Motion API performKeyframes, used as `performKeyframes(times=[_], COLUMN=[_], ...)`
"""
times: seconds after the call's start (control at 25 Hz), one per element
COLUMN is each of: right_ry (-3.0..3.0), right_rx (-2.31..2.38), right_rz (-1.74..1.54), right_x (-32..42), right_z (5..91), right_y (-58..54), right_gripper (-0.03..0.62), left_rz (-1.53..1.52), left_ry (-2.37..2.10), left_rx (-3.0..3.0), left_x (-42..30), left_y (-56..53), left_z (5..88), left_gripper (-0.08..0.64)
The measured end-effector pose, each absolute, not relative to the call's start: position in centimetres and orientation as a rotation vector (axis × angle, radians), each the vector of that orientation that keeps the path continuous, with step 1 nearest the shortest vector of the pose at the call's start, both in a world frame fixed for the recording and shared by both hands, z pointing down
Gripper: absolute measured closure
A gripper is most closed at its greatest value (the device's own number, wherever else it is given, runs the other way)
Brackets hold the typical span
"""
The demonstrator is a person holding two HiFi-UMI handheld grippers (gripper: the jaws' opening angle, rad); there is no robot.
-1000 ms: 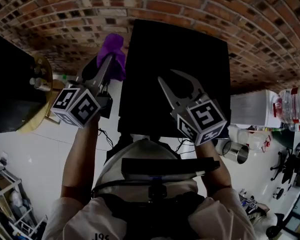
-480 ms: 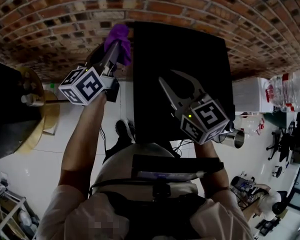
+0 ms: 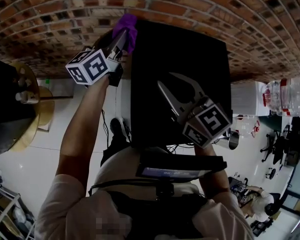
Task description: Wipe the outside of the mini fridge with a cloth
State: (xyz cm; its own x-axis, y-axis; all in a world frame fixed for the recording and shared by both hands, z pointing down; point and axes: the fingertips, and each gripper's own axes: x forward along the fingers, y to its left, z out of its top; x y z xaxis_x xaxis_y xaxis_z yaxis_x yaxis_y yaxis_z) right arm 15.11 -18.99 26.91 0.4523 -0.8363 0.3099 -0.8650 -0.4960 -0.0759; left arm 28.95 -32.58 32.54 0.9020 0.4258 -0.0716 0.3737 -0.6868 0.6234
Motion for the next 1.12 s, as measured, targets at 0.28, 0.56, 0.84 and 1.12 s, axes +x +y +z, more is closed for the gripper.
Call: performKeyframes(times=[0.28, 0.56, 0.84, 1.12], right_ry=[-1.533, -1.525, -1.502, -1.547], right_rx=[2.597, 2.599, 2.593, 2.661], right_rz=[0.466, 0.465, 0.487, 0.514], right_x=[15.1, 15.1, 15.6, 17.3], right_z=[26.9, 26.9, 27.0, 26.5], right_y=[-19.0, -18.9, -19.1, -21.5], right_gripper=[0.499, 0.499, 0.499, 0.499], left_rz=[0.111, 0.185, 0.225, 0.242], left_ry=[0.582, 0.547, 0.519, 0.494], left_rx=[2.354, 2.354, 2.349, 2.339], left_x=[29.9, 29.8, 29.9, 29.9], left_y=[-32.6, -32.5, -32.4, -32.2], left_z=[34.9, 38.7, 41.1, 43.4], left_gripper=[0.443, 0.443, 0.443, 0.445])
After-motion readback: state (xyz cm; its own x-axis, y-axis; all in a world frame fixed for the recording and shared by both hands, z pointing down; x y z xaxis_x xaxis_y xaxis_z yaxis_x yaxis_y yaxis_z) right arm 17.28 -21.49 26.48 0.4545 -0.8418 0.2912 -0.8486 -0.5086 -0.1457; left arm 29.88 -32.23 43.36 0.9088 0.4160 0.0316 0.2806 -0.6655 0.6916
